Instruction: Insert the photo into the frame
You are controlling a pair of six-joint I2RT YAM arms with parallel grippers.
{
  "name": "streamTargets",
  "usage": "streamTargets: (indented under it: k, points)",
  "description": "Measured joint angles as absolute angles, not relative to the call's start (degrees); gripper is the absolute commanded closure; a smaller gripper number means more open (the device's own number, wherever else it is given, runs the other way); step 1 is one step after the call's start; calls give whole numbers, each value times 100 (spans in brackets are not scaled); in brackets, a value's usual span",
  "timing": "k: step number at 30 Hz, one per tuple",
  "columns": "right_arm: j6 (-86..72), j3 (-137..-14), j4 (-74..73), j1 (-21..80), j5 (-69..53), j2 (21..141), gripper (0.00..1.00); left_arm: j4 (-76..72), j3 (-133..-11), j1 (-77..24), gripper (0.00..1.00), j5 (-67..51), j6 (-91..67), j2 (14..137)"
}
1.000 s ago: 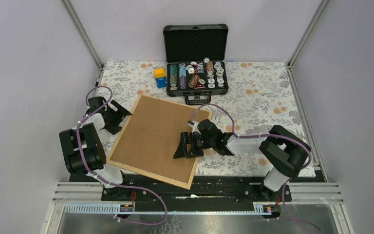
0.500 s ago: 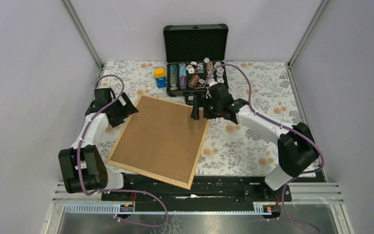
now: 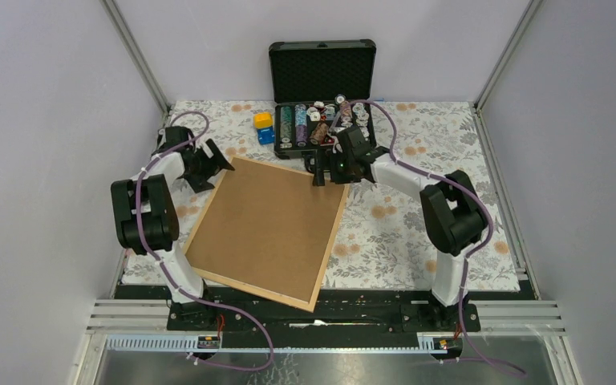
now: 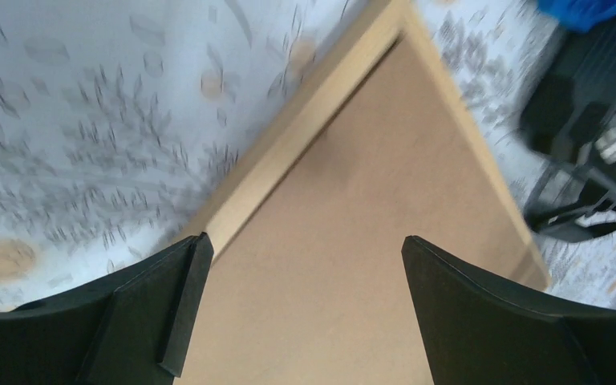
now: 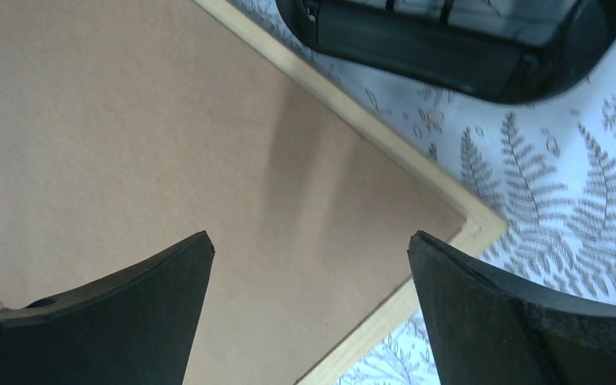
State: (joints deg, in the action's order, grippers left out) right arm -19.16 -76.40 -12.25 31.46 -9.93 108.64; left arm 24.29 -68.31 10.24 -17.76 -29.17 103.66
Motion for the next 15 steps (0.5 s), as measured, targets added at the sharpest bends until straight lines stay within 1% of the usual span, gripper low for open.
streamTargets:
  k: [5,6,7,15]
  points:
    - [-1763,-8121,-1164,3120,-1140,11347,0,2425,-7332,1057,13,-1686,-2867,10669]
    - [-1743,-8184,-1162,3111,-1168,11421,0,2427,-7387,1057,18,-1632,-2823,10720]
    - [-1730,-8224,-1160,3100,-1179,11467,0,2436,-7415,1059,26,-1588,-2779,10770]
    - [-1695,-8433,-1138,2849,-1503,11804,1,2565,-7498,1061,48,-1531,-2456,11157]
